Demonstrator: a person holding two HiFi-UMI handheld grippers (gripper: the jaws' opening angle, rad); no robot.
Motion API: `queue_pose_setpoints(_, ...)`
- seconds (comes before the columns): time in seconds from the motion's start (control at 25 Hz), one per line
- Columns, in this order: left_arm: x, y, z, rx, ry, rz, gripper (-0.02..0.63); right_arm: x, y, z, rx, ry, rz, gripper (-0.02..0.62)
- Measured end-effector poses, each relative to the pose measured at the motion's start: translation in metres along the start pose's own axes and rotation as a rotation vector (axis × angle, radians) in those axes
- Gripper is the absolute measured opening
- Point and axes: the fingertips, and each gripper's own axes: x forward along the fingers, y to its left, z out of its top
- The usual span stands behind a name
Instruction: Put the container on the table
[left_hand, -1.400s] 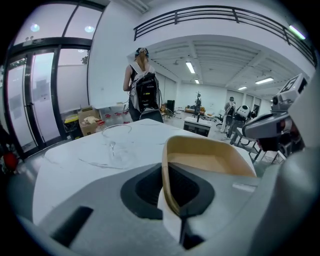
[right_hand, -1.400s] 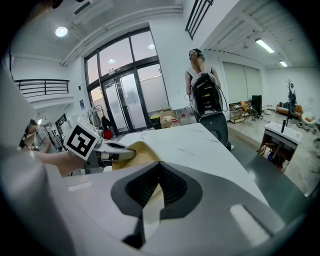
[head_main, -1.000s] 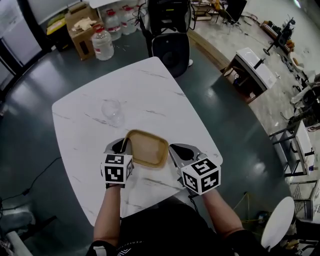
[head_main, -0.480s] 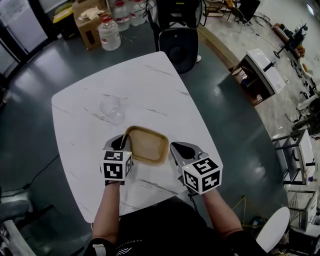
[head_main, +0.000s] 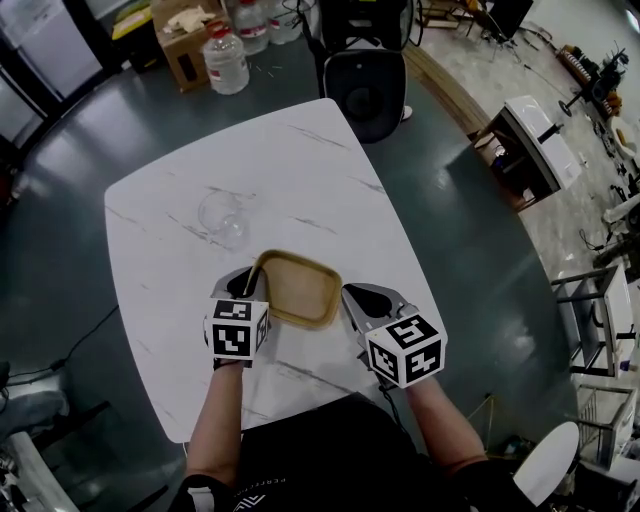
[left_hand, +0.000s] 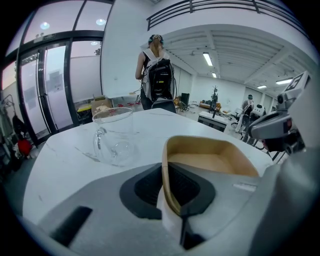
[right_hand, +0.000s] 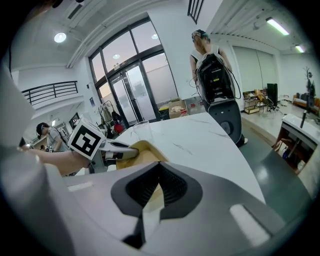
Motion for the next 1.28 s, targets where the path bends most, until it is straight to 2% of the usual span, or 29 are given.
queue_pose_setpoints(0.24, 0.002, 0.007, 0.003, 0.002, -0.013, 0.04, 0.091, 0.003, -0.004, 0.0, 0.005, 0.006, 0.01, -0.002)
queue_pose_setpoints(0.72, -0.015, 0.01, 0.011, 0.009, -0.053, 0.013, 0.066, 0.004, 0.003, 0.0, 0.006, 0.006, -0.003, -0.002)
queue_pose_setpoints(1.0, -0.04, 0.014, 0.02, 0.012, -0.121, -0.003, 0.004, 0.0, 0.019, 0.004, -0.006, -0.012, -0.029, -0.002)
queue_pose_setpoints(1.28, -0.066, 0.009, 0.022, 0.015, -0.158, -0.067, -0.002, -0.008, 0.039, 0.001, -0.014, -0.022, -0.052, -0.002)
